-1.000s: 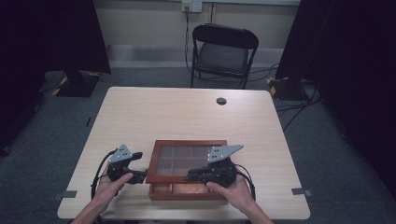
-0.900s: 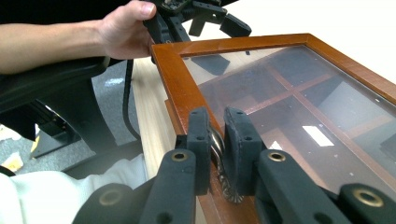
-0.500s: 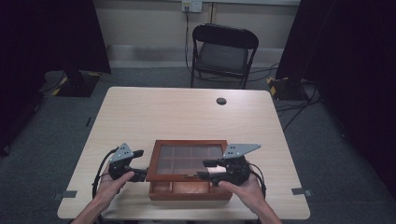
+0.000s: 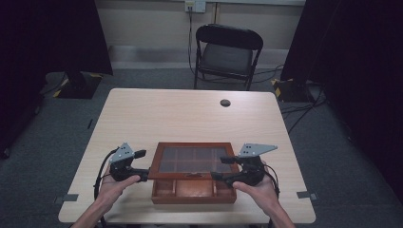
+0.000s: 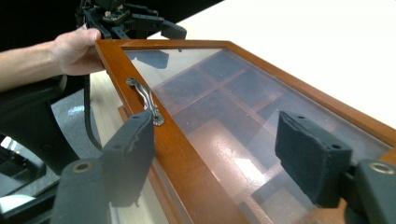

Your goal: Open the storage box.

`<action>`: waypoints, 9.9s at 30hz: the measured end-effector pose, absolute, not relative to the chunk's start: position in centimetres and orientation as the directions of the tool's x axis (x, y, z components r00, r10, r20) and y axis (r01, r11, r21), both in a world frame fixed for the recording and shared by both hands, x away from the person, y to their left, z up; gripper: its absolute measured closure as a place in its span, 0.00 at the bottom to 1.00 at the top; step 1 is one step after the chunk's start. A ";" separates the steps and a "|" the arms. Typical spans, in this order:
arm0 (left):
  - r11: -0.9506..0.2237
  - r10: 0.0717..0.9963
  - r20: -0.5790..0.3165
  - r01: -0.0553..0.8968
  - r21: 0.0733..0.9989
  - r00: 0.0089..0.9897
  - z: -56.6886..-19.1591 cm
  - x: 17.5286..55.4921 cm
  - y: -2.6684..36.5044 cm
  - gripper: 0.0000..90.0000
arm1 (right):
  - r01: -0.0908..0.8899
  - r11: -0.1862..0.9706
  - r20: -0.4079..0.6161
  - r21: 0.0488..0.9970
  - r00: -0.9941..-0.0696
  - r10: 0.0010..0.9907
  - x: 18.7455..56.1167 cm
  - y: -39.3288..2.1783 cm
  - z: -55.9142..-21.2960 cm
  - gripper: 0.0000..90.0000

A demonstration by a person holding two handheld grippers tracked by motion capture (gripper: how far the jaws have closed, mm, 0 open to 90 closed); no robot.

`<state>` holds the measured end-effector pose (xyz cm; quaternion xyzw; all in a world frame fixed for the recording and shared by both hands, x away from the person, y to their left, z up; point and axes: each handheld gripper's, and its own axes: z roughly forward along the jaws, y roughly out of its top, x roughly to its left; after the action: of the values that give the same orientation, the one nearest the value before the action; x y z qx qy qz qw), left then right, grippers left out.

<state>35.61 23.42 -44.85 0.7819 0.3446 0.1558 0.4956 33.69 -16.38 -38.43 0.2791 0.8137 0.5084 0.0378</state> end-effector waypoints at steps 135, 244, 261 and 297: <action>-0.218 0.619 -0.191 0.400 0.890 0.762 -42.4 45.8 21.0 0.59 | 0.496 0.089 0.306 0.864 -0.656 0.691 45.1 -19.4 -42.3 0.51; -0.164 0.688 -0.325 0.575 0.802 0.649 -47.4 48.5 21.4 0.50 | 0.601 0.088 0.328 0.795 -0.547 0.770 48.9 -17.7 -47.1 0.36; -0.129 0.701 -0.373 0.622 0.772 0.608 -48.0 48.7 21.3 0.42 | 0.629 0.094 0.331 0.772 -0.524 0.785 49.0 -17.5 -47.6 0.28; -0.120 0.728 -0.367 0.635 0.763 0.579 -47.2 47.7 22.9 0.33 | 0.647 0.084 0.344 0.758 -0.506 0.791 48.2 -18.8 -46.7 0.26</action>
<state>47.72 22.93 -47.17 0.7469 0.4561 0.0484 0.4814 48.17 -18.78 -46.68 0.4910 0.7320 0.4659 0.0775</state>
